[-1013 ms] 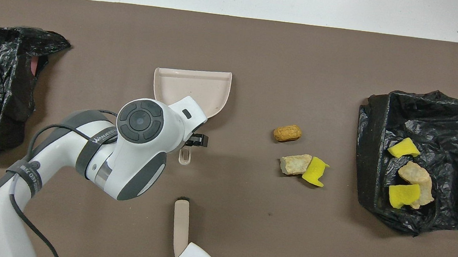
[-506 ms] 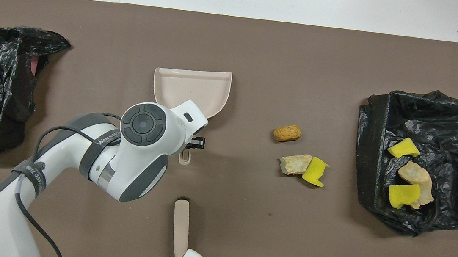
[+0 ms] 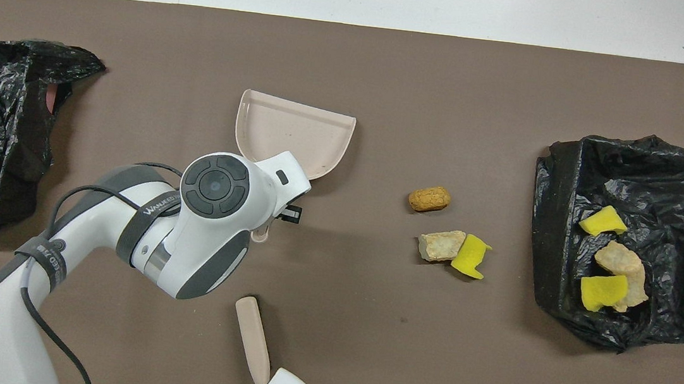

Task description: Sweep and dump trash in bin

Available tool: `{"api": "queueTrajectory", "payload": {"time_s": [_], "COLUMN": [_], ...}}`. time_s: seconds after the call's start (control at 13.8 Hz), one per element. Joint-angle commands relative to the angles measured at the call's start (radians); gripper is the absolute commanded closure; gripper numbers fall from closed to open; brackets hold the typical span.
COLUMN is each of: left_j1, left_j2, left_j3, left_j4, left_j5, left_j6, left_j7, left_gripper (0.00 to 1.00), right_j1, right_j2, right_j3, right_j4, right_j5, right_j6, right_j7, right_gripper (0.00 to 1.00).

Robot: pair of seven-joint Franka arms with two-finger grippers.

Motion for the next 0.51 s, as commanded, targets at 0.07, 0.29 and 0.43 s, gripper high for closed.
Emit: {"api": "queueTrajectory", "payload": {"time_s": [0.07, 0.29, 0.43], "left_j1": [0.044, 0.055, 0.067], "left_j2": [-0.072, -0.091, -0.091], "left_j3": [0.009, 0.022, 0.023], "left_j4": [0.029, 0.028, 0.028], "left_j5": [0.024, 0.024, 0.026], "left_j6": [-0.141, -0.174, -0.175], "left_j7": [0.298, 0.556, 0.738], "left_gripper": [1.00, 1.00, 1.00], "right_j1": [-0.018, -0.019, -0.025], "right_j2": [-0.024, -0.024, -0.022], "right_j3": [0.000, 0.000, 0.001], "right_j4": [0.012, 0.012, 0.005], "right_j5": [0.017, 0.014, 0.014], "right_j6": [-0.045, -0.043, -0.036], "right_j7": [0.000, -0.004, -0.047], "right_gripper": [1.00, 1.00, 1.00]}}
